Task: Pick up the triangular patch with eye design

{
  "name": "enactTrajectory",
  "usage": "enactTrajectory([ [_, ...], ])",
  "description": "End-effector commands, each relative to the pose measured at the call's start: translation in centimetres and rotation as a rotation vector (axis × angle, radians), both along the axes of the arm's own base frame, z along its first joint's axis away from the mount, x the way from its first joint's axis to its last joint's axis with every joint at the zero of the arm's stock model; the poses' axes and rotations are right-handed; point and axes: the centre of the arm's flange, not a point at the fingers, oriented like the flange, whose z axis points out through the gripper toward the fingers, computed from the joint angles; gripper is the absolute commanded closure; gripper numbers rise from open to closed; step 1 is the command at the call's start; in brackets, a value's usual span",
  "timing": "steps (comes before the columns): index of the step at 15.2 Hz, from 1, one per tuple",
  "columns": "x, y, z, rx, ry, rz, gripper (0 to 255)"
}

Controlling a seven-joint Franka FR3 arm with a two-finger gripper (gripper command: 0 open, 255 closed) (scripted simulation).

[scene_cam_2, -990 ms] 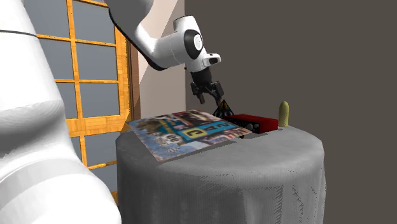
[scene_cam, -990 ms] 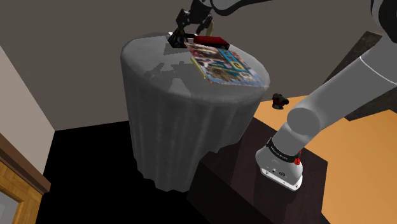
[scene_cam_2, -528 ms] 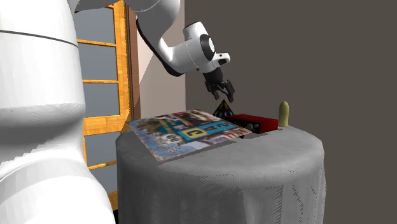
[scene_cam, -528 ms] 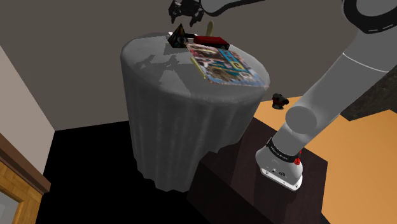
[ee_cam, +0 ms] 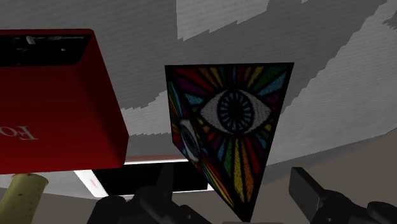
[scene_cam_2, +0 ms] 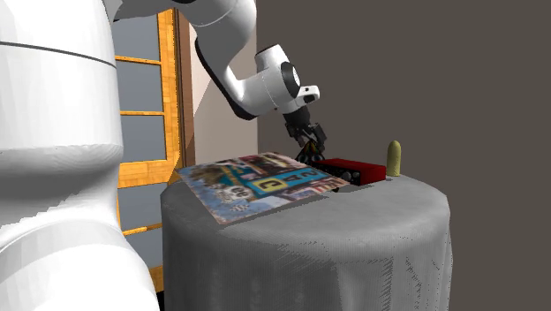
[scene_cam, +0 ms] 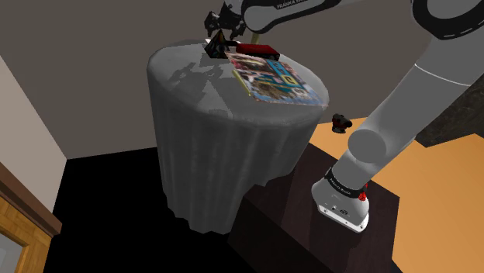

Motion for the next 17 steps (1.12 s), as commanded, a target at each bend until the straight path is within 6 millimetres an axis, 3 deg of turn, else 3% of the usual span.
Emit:
enactTrajectory([
  [1, 0.0, 0.0, -0.2, 0.0, 0.0, 0.0, 255],
  [10, 0.0, 0.0, -0.2, 0.0, 0.0, 0.0, 255],
  [17, 0.0, 0.0, 3.5, 0.0, 0.0, 0.0, 255],
])
